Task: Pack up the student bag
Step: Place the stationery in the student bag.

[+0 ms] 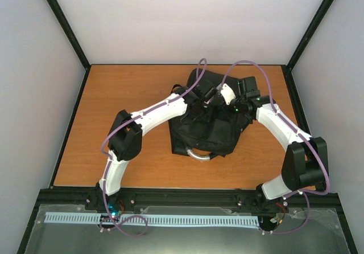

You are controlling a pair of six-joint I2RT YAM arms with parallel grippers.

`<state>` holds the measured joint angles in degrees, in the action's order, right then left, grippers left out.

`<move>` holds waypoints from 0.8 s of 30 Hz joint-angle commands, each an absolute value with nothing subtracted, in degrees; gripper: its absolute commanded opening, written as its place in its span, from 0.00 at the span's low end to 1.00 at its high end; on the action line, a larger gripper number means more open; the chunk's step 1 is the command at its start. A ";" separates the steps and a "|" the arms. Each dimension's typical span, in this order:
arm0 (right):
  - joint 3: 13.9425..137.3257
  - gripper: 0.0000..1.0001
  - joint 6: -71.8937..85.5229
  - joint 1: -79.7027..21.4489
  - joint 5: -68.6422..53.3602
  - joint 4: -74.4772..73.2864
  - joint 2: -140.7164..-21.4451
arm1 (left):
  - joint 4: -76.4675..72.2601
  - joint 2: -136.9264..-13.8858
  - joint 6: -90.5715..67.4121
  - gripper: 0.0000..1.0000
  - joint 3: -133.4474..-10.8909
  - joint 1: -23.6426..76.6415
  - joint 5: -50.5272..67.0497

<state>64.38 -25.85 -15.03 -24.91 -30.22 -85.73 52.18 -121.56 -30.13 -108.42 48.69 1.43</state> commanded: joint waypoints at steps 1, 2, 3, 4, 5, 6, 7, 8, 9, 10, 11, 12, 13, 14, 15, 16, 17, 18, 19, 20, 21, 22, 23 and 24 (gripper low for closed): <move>64.59 0.03 -25.65 -15.19 -28.11 -27.57 -84.38 | 52.23 -115.62 -32.56 0.45 -106.48 49.96 1.42; 64.68 0.03 -25.68 -15.20 -28.20 -27.58 -84.67 | 51.72 -114.44 -32.09 0.47 -105.51 50.38 2.01; 64.69 0.03 -25.70 -15.19 -28.23 -27.66 -84.79 | 51.24 -113.36 -31.60 0.48 -104.45 50.89 2.38; 64.68 0.03 -25.72 -15.18 -28.25 -27.68 -84.89 | 51.24 -112.38 -31.13 0.49 -103.67 51.48 2.41; 64.76 0.03 -25.73 -15.20 -28.29 -27.69 -84.90 | 51.55 -111.53 -30.71 0.50 -103.10 52.03 2.08; 64.75 0.03 -25.69 -15.15 -28.42 -27.69 -84.88 | 51.81 -110.52 -30.57 0.50 -102.32 52.64 1.53; 64.77 0.03 -25.62 -15.13 -28.43 -27.76 -84.82 | 51.95 -109.48 -30.62 0.50 -101.39 53.11 0.97; 64.71 0.03 -25.66 -15.16 -28.47 -27.77 -84.82 | 51.88 -108.50 -30.92 0.50 -100.10 53.39 0.67; 64.77 0.03 -25.60 -15.19 -28.45 -27.73 -84.74 | 51.55 -107.43 -31.32 0.48 -98.61 53.54 0.63; 64.71 0.03 -25.63 -15.18 -28.46 -27.64 -84.77 | 51.00 -106.48 -31.68 0.45 -96.55 53.66 0.61; 64.71 0.03 -25.64 -15.20 -28.47 -27.67 -84.73 | 50.42 -105.57 -31.99 0.43 -94.88 53.65 0.61; 64.75 0.03 -25.66 -15.14 -28.54 -27.76 -84.79 | 49.90 -104.91 -32.29 0.39 -93.39 53.70 0.55; 64.77 0.03 -25.66 -15.20 -28.51 -27.76 -84.81 | 49.39 -104.45 -32.41 0.35 -92.17 53.66 0.38; 64.77 0.03 -25.66 -15.20 -28.56 -27.76 -84.79 | 49.01 -104.13 -32.66 0.30 -90.95 53.70 0.12; 64.82 0.03 -25.62 -15.19 -28.56 -27.83 -84.78 | 48.68 -104.02 -32.76 0.27 -89.98 53.70 -0.19; 64.85 0.03 -25.61 -15.16 -28.56 -27.80 -84.73 | 48.14 -104.09 -32.85 0.23 -89.13 53.70 -0.23; 64.78 0.03 -25.57 -15.18 -28.61 -27.85 -84.66 | 47.30 -104.21 -32.87 0.19 -88.42 53.66 -0.15; 64.78 0.03 -25.56 -15.14 -28.65 -27.86 -84.64 | 46.49 -104.38 -32.91 0.16 -87.70 53.70 -0.10; 64.85 0.03 -25.58 -15.19 -28.65 -27.86 -84.64 | 45.39 -104.48 -32.98 0.12 -86.92 53.68 -0.32; 64.85 0.03 -25.58 -15.16 -28.65 -27.85 -84.64 | 44.41 -104.62 -32.82 0.08 -86.25 53.70 -0.97; 64.84 0.03 -25.58 -15.20 -28.65 -27.93 -84.65 | 43.79 -104.81 -32.79 0.02 -85.81 53.70 -2.26; 64.85 0.03 -25.53 -15.18 -28.64 -27.91 -84.64 | 43.36 -105.04 -32.74 0.01 -85.56 53.56 -3.16; 64.86 0.03 -25.53 -15.20 -28.56 -27.91 -84.64 | 42.75 -105.27 -32.49 0.01 -85.50 53.49 -3.45; 64.78 0.03 -25.57 -15.13 -28.52 -27.90 -84.64 | 42.09 -105.48 -32.18 0.01 -85.36 53.26 -3.18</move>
<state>64.38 -25.85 -15.03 -25.08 -30.20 -85.73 46.94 -104.88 -32.77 -85.36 53.69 -0.95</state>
